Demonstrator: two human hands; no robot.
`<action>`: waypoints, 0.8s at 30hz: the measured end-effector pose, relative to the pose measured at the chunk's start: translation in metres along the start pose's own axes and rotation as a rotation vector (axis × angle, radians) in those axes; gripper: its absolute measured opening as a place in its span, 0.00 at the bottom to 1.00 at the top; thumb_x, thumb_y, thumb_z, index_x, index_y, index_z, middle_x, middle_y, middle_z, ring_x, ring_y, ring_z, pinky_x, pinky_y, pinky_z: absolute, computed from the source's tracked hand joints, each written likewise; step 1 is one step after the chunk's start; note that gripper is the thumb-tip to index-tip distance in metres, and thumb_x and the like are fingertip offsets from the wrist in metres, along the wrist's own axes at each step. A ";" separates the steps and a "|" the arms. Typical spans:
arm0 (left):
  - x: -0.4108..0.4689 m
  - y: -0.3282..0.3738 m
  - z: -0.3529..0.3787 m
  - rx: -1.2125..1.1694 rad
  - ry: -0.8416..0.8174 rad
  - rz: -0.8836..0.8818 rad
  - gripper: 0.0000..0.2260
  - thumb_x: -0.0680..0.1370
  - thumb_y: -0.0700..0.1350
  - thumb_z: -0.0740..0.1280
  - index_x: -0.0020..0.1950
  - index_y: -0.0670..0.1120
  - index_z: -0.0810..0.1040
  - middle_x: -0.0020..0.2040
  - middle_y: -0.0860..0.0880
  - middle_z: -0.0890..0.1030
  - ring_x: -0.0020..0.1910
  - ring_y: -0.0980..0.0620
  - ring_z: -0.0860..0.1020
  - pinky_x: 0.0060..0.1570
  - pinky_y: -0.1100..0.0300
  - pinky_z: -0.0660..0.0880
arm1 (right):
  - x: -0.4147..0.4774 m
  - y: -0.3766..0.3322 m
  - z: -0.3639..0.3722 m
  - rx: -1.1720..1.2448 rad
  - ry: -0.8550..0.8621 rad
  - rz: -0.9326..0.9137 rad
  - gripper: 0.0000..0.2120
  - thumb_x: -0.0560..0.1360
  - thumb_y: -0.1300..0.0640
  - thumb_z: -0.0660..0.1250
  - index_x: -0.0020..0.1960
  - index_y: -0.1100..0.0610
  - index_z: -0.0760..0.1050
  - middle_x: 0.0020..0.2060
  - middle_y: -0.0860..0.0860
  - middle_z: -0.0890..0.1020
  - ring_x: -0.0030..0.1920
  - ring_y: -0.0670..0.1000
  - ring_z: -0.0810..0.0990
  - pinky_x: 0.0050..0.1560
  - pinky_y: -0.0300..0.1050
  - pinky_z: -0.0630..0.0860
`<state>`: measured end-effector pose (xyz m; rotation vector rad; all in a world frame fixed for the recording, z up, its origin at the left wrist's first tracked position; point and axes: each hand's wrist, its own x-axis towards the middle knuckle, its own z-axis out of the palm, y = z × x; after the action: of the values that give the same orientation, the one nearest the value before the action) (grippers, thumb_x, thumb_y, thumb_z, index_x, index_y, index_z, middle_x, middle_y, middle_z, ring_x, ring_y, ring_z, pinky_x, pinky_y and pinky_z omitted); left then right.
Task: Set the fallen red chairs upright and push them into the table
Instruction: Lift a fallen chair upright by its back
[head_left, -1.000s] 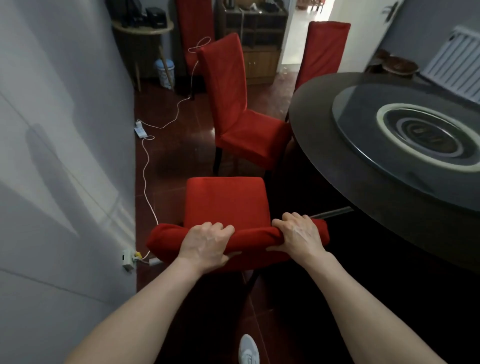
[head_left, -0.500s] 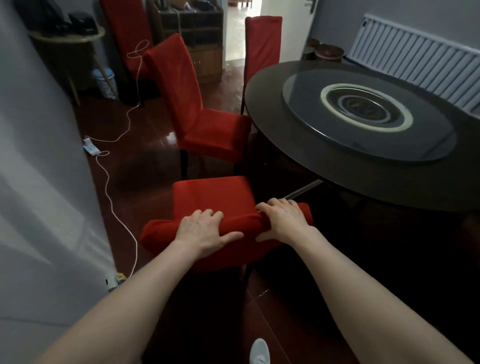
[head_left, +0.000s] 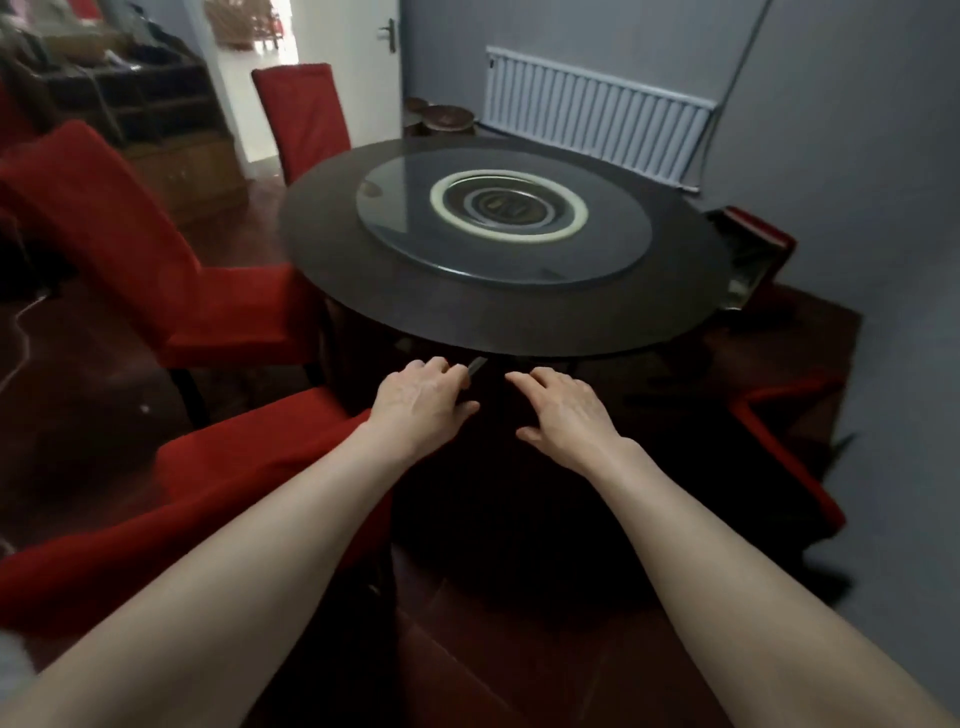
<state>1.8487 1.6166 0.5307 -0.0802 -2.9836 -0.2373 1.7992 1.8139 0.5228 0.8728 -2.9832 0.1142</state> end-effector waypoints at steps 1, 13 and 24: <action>0.017 0.035 0.003 0.002 0.014 0.055 0.18 0.77 0.60 0.63 0.62 0.52 0.74 0.57 0.49 0.77 0.56 0.46 0.76 0.49 0.50 0.75 | -0.013 0.035 -0.008 -0.009 0.005 0.039 0.37 0.72 0.48 0.72 0.76 0.48 0.59 0.67 0.52 0.70 0.68 0.56 0.70 0.67 0.51 0.67; 0.150 0.377 0.079 -0.105 -0.053 0.487 0.20 0.76 0.58 0.66 0.66 0.52 0.72 0.61 0.50 0.75 0.57 0.46 0.75 0.49 0.52 0.76 | -0.178 0.357 -0.050 -0.057 0.040 0.424 0.38 0.74 0.57 0.71 0.78 0.50 0.56 0.70 0.53 0.69 0.69 0.56 0.69 0.69 0.51 0.67; 0.267 0.524 0.167 -0.084 -0.202 0.597 0.21 0.76 0.56 0.67 0.67 0.53 0.71 0.62 0.50 0.74 0.58 0.47 0.75 0.49 0.53 0.76 | -0.209 0.547 -0.027 0.016 -0.007 0.609 0.36 0.75 0.63 0.67 0.79 0.49 0.56 0.73 0.53 0.66 0.71 0.56 0.67 0.68 0.48 0.64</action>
<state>1.5953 2.1715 0.4886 -1.0350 -2.9658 -0.2898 1.6808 2.3878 0.5058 -0.0610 -3.1409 0.1453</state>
